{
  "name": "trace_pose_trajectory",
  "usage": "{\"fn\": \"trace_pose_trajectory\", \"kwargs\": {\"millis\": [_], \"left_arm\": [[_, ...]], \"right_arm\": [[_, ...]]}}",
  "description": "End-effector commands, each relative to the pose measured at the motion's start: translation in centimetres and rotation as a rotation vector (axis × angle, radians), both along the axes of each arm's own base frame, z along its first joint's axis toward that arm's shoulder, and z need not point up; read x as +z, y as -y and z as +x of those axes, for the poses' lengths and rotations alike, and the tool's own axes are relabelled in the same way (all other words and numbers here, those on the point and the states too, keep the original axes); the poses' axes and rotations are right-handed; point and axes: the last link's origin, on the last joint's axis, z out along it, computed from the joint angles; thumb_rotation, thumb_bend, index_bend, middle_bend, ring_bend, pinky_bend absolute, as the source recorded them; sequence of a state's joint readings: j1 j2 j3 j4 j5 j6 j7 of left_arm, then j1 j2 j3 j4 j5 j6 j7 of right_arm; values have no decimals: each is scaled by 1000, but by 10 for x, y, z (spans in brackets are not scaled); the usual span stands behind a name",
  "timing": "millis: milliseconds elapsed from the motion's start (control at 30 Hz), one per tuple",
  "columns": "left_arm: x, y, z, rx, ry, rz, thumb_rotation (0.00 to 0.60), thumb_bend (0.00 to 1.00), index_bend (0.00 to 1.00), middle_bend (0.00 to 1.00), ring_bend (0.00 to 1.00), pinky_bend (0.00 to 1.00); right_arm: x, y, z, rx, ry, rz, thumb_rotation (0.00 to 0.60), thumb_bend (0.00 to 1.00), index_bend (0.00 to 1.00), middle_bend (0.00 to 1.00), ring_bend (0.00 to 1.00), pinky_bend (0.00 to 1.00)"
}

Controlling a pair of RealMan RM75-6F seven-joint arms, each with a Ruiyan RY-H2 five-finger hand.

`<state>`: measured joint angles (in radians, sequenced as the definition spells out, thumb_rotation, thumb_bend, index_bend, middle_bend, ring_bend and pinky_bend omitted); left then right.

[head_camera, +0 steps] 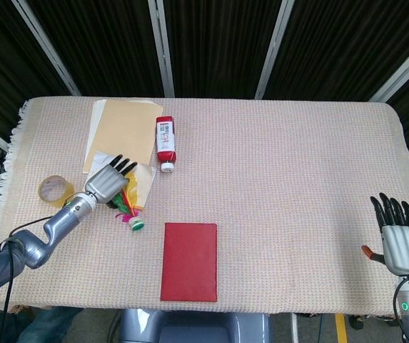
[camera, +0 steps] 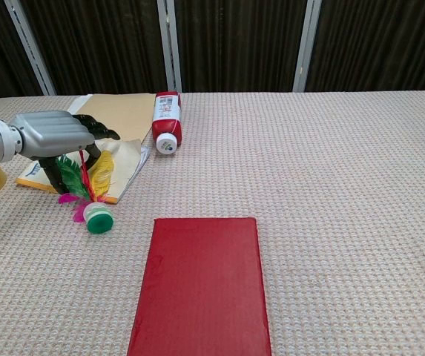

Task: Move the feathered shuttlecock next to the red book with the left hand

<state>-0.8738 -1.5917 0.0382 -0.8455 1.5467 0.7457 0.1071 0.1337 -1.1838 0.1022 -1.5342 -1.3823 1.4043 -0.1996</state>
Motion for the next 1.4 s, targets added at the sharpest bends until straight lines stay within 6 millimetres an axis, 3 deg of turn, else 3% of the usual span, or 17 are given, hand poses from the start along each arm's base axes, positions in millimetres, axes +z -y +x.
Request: {"fn": "trace_pose_trajectory", "kwargs": {"millis": [33, 433, 533, 600, 667, 900, 1067, 1400], "left_arm": [[-6, 4, 2, -26, 23, -16, 450, 182, 621, 0, 0, 0], [26, 9, 23, -78, 198, -20, 454, 271, 755, 0, 0, 0], [30, 13, 30, -82, 235, -29, 454, 401, 789, 0, 0, 0], [32, 15, 35, -76, 259, -45, 453, 562, 818, 0, 0, 0], [36, 18, 40, -77, 267, -59, 455, 620, 830, 0, 0, 0], [50, 39, 55, -45, 280, -107, 453, 623, 815, 1, 0, 0], [65, 59, 68, -73, 243, -112, 455, 606, 747, 0, 0, 0], [89, 80, 58, -16, 108, -60, 454, 563, 632, 0, 0, 0]], "right_arm": [[-1, 0, 0, -3, -3, 4, 600, 87, 0, 0, 0, 0], [-1, -2, 1, 2, -8, -2, 600, 86, 0, 0, 0, 0], [-1, -3, 2, 7, -7, -1, 600, 86, 0, 0, 0, 0], [-2, -3, 3, 9, -7, 0, 600, 86, 0, 0, 0, 0], [-2, -3, 2, 9, -7, 0, 600, 86, 0, 0, 0, 0], [0, -5, 3, 18, -5, -4, 600, 86, 0, 0, 0, 0], [-1, -8, 6, 33, -3, -1, 600, 86, 0, 0, 0, 0], [-1, -11, 9, 55, 2, 0, 600, 86, 0, 0, 0, 0]]}}
